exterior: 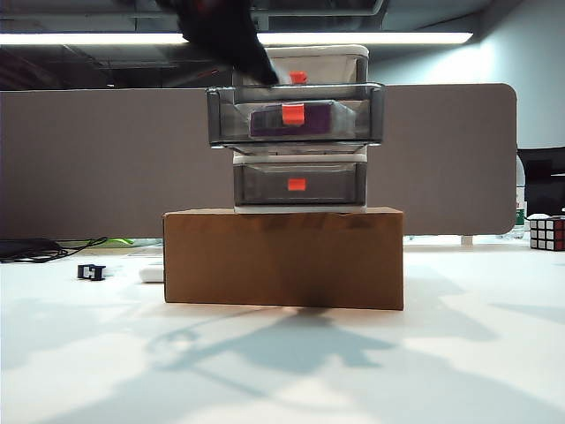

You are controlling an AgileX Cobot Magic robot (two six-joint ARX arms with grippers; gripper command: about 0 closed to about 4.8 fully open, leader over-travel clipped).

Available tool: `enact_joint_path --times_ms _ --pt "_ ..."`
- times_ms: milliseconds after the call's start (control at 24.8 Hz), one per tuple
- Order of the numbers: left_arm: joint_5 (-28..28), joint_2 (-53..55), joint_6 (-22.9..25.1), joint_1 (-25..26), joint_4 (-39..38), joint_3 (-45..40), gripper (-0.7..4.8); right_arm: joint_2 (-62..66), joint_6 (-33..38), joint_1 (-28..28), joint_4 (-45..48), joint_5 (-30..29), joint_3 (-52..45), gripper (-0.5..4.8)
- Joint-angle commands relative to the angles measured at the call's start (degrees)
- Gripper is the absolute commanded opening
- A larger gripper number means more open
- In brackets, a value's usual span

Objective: Open the second layer of the drawer on the table, pick up a pack of napkins on the table and put it in, and finally close the drawer.

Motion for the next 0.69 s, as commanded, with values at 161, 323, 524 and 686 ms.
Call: enact_joint_path --times_ms 161,323,524,686 --pt "2.3 -6.5 -15.1 0.0 -7.0 2.5 2.38 -0.3 0.5 0.0 3.3 -0.2 0.4 -0.05" --pt "12.9 -8.7 -23.1 0.0 -14.2 2.5 0.98 1.0 0.5 0.0 4.3 -0.1 1.9 -0.05" --pt "22.0 -8.9 -24.5 0.0 -19.0 -0.9 -0.06 8.0 0.4 0.0 3.9 -0.1 8.7 -0.05" --pt "20.3 -8.9 -24.8 0.0 -12.6 -6.4 -0.06 13.9 0.3 0.0 3.0 -0.1 14.0 -0.05"
